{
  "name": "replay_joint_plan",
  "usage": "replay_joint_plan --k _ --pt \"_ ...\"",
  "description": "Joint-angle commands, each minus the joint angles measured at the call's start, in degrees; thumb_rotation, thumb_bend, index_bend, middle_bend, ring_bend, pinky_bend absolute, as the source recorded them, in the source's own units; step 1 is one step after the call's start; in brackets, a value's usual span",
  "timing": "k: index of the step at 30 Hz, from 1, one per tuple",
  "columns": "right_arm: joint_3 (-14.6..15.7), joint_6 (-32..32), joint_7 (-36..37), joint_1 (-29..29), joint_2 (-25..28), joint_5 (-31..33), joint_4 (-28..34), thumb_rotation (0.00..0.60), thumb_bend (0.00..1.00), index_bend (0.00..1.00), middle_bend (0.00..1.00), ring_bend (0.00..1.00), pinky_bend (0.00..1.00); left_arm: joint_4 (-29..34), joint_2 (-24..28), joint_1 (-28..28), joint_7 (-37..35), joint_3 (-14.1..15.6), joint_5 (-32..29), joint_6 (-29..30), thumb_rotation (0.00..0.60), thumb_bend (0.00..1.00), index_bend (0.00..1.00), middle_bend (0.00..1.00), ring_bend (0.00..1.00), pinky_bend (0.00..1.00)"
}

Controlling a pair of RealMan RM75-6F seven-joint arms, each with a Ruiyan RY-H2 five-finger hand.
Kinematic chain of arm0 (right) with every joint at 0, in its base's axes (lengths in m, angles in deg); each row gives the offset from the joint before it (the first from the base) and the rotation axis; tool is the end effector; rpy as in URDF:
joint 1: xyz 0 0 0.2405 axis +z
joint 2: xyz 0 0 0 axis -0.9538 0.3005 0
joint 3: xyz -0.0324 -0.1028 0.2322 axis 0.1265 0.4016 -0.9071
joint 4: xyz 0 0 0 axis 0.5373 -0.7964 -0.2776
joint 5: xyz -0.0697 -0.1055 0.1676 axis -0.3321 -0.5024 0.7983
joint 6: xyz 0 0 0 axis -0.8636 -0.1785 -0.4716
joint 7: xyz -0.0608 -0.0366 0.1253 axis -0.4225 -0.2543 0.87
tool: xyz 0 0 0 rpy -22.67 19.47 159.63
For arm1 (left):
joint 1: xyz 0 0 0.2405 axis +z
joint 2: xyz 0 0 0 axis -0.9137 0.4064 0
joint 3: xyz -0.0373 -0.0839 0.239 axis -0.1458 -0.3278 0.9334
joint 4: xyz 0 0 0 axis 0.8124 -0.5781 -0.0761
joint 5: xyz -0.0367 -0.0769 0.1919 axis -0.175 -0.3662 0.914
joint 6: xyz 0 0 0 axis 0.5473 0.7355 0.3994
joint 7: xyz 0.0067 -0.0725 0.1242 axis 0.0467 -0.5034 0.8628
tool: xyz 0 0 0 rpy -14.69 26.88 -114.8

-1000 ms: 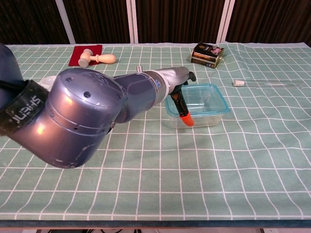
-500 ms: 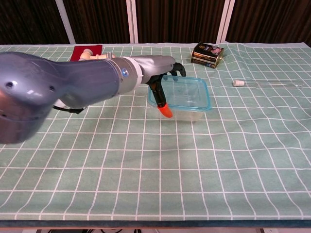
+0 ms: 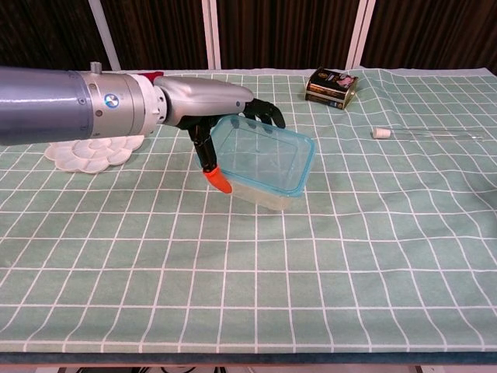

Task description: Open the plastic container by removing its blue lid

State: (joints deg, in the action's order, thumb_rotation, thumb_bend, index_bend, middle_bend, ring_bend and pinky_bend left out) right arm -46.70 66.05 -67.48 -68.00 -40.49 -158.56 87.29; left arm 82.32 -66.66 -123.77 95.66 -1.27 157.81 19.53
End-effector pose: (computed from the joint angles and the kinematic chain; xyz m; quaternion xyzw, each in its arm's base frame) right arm -0.2892 -0.1848 0.1410 0.5633 -0.4362 0.3783 0.5910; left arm -0.0464 0.3548 -0.0443 -0.8603 -0.2855 -0.3366 0.2551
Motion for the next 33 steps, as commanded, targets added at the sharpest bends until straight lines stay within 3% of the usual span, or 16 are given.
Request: replay_joint_plan --k 1,10,23,33 --pt "0.46 -1.49 -2.55 1.47 -2.53 -0.96 2.13 0.6 0.29 0.0 0.0 0.0 0.0 -2.17 0.56 1.61 -10.16 2.48 9.94 -0.32 0.6 0.07 0.2 0.19 0.23 0.37" --pt "2.4 -5.88 -10.62 4.95 -11.41 -2.28 5.19 0.6 0.29 0.0 0.0 0.0 0.0 -5.02 -0.49 -0.15 -17.97 6.05 18.43 1.62 0.6 0.07 0.19 0.19 0.23 0.37" --pt "4.93 -8.97 -18.94 6.78 -24.34 0.02 6.07 0.6 0.29 0.0 0.0 0.0 0.0 -6.79 -3.68 -1.49 -19.68 6.69 16.48 1.82 0.6 0.07 0.19 0.18 0.23 0.37" --pt "5.19 -8.32 -21.04 6.82 -31.41 1.44 3.68 0.6 0.29 0.0 0.0 0.0 0.0 -6.95 -4.44 -2.16 -19.81 7.3 15.03 1.34 0.6 0.07 0.19 0.18 0.23 0.37"
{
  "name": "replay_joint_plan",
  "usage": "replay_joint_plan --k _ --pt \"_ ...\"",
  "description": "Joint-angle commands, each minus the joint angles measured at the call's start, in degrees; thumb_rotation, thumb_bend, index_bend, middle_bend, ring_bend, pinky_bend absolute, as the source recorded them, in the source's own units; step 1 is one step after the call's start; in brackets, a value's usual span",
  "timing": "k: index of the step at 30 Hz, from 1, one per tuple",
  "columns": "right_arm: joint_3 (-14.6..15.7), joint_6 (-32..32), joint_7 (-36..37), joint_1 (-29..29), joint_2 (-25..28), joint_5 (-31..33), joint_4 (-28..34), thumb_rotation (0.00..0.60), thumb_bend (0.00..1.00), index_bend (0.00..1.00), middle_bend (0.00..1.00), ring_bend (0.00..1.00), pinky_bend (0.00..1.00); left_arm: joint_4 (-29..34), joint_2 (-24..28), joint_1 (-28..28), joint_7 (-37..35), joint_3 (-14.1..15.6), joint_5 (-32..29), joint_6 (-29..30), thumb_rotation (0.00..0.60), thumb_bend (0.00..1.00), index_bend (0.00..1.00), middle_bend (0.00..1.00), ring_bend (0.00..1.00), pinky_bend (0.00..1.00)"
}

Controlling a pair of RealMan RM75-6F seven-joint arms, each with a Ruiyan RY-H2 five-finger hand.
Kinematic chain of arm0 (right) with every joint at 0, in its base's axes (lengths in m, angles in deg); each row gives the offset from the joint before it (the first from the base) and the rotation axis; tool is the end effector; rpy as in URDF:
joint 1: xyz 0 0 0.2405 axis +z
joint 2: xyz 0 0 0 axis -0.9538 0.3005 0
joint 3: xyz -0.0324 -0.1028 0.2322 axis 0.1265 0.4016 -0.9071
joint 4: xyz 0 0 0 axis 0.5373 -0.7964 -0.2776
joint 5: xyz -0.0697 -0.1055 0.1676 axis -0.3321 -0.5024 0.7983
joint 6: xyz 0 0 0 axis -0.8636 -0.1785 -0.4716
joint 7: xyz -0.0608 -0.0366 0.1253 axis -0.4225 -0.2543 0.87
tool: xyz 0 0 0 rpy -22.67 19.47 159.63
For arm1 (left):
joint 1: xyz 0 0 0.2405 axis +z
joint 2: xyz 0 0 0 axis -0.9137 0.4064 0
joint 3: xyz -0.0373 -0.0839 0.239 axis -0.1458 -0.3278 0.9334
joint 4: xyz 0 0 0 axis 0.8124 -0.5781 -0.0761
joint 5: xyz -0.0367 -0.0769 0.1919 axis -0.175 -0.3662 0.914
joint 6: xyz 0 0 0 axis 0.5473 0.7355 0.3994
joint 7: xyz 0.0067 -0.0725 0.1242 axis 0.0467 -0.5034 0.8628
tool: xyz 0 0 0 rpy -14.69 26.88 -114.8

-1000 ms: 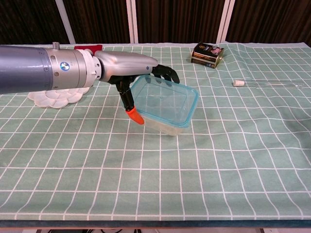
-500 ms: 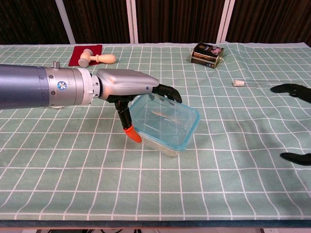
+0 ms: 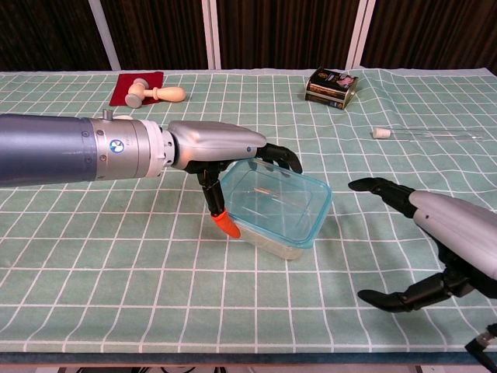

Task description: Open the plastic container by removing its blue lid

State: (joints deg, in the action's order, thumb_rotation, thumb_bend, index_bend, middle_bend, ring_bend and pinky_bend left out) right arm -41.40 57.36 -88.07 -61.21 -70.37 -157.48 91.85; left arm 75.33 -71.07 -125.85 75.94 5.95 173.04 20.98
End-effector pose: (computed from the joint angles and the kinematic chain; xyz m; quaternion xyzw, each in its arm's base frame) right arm -0.1572 -0.1698 -0.0268 0.6398 -0.5098 0.4107 0.4026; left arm -0.0580 0.3363 -0.0776 -0.8778 -0.2950 -0.3322 0.1791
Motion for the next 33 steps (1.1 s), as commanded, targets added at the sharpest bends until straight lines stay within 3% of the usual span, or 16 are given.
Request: replay_joint_plan --k 1,18,33 --pt "-0.26 0.5 -0.56 0.06 -2.12 0.46 -1.2 0.6 0.29 0.0 0.0 0.0 0.0 0.1 -0.01 -0.14 -0.12 0.12 -0.36 -0.21 0.6 0.07 0.19 0.18 0.23 0.37" --pt "-3.06 1.67 -1.82 1.25 -10.07 2.56 -4.84 0.6 0.29 0.0 0.0 0.0 0.0 1.77 -0.18 -0.94 -0.14 0.07 -2.24 -0.25 0.6 0.07 0.19 0.18 0.23 0.37" --pt "-5.38 2.07 -1.44 2.23 -11.9 5.1 -6.67 0.6 0.29 0.0 0.0 0.0 0.0 2.36 -0.58 -1.47 0.92 0.77 -3.31 -1.06 0.6 0.07 0.19 0.18 0.23 0.37"
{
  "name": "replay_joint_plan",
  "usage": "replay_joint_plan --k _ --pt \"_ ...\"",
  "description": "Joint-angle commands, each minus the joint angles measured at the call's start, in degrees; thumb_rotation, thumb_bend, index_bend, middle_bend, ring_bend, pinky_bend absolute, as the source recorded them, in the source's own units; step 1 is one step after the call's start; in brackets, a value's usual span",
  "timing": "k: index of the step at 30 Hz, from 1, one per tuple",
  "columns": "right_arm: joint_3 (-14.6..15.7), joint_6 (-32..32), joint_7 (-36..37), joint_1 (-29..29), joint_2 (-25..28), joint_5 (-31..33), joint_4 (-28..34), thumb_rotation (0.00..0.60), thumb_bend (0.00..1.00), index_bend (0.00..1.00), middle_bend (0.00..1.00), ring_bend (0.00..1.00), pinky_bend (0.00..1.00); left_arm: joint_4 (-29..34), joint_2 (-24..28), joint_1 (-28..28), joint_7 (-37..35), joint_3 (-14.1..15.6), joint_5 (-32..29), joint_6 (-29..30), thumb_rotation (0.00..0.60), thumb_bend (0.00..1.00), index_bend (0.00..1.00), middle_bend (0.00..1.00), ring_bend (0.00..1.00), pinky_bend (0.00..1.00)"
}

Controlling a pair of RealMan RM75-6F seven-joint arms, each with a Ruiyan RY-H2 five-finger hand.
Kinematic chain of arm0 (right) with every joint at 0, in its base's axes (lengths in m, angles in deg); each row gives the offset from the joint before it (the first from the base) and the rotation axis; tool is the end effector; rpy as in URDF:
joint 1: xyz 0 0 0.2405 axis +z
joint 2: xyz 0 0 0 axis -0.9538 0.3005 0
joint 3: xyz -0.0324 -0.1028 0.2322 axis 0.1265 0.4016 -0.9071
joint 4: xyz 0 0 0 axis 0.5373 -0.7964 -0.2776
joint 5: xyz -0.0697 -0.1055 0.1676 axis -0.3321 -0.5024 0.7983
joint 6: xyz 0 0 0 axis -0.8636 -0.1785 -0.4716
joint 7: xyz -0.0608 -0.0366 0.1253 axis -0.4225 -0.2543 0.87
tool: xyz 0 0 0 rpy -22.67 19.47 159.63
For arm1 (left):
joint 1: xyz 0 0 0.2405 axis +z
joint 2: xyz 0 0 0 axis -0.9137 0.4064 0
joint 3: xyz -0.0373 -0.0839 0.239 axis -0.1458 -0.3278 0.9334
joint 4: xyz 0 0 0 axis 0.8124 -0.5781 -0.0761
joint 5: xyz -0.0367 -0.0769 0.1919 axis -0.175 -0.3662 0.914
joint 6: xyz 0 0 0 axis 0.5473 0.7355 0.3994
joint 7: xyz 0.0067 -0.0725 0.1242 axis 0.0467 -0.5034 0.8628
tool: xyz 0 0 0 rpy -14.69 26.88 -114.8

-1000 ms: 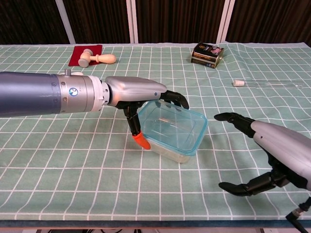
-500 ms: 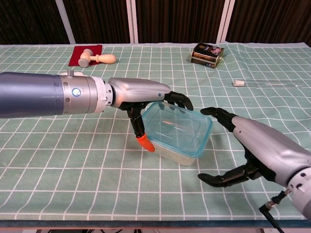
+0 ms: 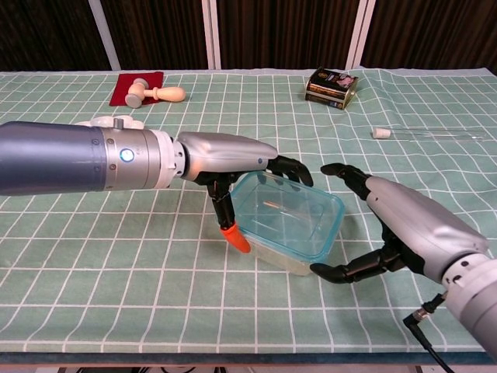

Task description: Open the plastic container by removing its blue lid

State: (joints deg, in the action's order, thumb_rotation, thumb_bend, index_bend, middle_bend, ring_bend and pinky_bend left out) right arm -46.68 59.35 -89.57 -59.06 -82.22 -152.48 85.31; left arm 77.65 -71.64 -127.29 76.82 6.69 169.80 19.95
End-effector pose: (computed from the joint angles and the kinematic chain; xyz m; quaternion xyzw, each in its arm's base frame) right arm -0.1307 -0.1922 -0.0598 0.5908 -0.5343 0.4376 0.4171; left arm -0.0495 0.3244 -0.0857 -0.8796 -0.3116 -0.3232 0.1575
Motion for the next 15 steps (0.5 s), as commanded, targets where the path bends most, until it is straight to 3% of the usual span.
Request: replay_joint_plan --k 1,15 --pt "-0.14 0.14 0.12 0.13 -0.05 0.16 -0.19 0.6 0.29 0.0 0.0 0.0 0.0 0.07 -0.03 -0.05 0.09 0.03 -0.11 0.0 0.6 0.07 0.19 0.18 0.23 0.37" --pt "-0.26 0.94 1.76 0.13 -0.36 1.53 0.69 0.6 0.29 0.0 0.0 0.0 0.0 0.05 -0.27 -0.22 0.85 0.23 -1.13 -0.03 0.6 0.07 0.19 0.18 0.23 0.37"
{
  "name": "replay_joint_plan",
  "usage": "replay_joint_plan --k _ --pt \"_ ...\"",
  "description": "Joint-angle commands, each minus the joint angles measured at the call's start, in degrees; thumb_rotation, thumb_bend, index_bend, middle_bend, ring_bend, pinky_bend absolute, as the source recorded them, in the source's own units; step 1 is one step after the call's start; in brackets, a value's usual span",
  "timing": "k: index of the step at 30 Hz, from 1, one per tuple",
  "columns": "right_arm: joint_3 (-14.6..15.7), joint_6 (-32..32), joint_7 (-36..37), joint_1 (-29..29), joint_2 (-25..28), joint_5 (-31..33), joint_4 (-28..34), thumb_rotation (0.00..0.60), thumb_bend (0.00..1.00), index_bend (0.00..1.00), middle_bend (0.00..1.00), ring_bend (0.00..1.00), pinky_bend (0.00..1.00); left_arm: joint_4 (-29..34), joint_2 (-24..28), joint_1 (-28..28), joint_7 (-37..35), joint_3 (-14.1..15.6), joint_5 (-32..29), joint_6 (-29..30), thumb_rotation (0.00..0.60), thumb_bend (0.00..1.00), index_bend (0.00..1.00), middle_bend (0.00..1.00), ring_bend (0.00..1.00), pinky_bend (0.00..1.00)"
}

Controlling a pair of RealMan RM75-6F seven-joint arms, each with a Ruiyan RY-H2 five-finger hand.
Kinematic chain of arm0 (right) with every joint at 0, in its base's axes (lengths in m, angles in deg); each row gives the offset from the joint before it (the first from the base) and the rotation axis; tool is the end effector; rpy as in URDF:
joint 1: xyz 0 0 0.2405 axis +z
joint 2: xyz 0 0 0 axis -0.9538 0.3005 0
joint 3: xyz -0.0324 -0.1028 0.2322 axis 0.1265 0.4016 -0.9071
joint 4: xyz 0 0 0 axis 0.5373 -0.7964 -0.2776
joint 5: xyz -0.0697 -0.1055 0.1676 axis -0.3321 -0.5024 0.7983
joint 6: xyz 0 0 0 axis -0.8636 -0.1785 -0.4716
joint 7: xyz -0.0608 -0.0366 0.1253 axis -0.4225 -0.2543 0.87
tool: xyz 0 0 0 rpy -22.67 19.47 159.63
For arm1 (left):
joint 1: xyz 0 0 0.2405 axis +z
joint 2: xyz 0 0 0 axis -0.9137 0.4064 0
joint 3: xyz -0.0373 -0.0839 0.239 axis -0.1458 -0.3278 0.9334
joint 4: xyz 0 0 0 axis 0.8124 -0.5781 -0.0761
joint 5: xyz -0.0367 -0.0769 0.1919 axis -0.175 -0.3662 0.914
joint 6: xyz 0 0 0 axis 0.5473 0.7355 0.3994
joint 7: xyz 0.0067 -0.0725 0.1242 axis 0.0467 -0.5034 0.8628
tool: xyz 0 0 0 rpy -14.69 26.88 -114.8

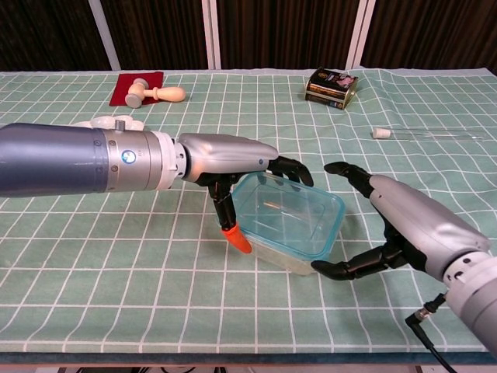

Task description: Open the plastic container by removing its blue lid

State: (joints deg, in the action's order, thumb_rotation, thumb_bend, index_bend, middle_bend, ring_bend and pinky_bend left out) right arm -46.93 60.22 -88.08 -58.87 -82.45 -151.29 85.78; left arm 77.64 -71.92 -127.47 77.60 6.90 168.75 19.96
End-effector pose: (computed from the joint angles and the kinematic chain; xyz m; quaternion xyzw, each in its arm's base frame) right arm -0.1305 -0.1933 -0.0587 0.5740 -0.5497 0.4430 0.4147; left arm -0.0497 0.3238 -0.0874 -0.8796 -0.3132 -0.3208 0.1590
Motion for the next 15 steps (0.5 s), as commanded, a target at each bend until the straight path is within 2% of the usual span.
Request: replay_joint_plan --k 1,15 --pt "-0.05 0.09 0.47 -0.08 -0.18 0.51 0.3 0.6 0.29 0.0 0.0 0.0 0.0 0.08 0.01 -0.05 0.13 0.03 -0.13 -0.05 0.6 0.07 0.19 0.18 0.23 0.37" --pt "-0.51 1.31 4.7 -0.4 -1.82 0.21 -0.67 0.6 0.29 0.0 0.0 0.0 0.0 0.79 0.41 -0.64 1.07 0.37 -1.15 -1.45 0.6 0.07 0.19 0.18 0.23 0.38"
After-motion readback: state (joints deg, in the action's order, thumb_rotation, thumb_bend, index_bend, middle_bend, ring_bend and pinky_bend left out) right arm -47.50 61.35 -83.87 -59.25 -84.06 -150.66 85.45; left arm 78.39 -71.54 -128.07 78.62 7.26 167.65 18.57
